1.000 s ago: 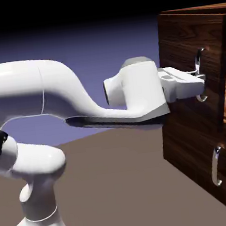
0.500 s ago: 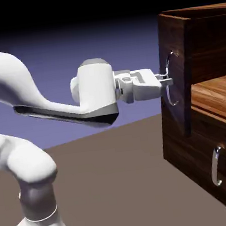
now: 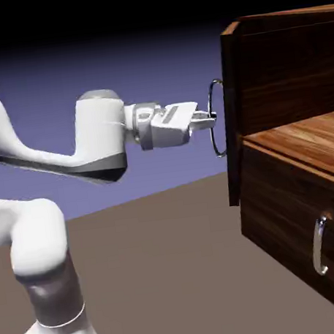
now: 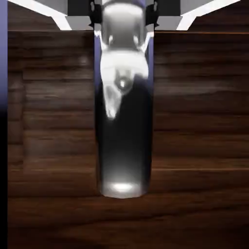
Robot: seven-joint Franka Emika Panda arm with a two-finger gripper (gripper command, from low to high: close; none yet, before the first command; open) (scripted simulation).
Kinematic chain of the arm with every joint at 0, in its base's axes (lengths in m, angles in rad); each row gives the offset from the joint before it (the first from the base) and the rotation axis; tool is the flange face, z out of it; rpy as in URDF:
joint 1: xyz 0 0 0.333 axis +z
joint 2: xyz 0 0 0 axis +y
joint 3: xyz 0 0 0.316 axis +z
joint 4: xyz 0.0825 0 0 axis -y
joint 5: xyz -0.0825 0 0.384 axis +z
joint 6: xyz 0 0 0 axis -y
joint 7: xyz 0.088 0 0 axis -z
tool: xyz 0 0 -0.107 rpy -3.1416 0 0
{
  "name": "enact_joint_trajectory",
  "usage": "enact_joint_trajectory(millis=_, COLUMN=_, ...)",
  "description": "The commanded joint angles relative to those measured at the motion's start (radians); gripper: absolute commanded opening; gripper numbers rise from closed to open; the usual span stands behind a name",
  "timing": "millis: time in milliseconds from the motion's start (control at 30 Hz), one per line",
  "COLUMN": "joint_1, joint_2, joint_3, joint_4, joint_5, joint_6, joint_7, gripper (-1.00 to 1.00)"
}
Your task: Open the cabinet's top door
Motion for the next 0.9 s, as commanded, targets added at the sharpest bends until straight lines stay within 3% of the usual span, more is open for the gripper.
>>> enact_joint_trajectory(millis=0, joint_1=-0.001, joint_2=-0.018, joint_3=0.022, joint_4=-0.012, joint_5=0.045, joint_6=-0.017, joint_7=-0.024, gripper=-1.00)
enact_joint_trajectory(millis=467, joint_1=0.107, joint_2=-0.159, joint_3=0.415, joint_4=-0.050, joint_5=0.653, joint_6=-0.437, joint_7=-0.251, gripper=-1.00)
enact_joint_trajectory(millis=867, joint_1=0.015, joint_2=-0.016, joint_3=0.850, joint_4=0.222, joint_5=1.050, joint_6=-0.920, joint_7=-0.264, gripper=-1.00)
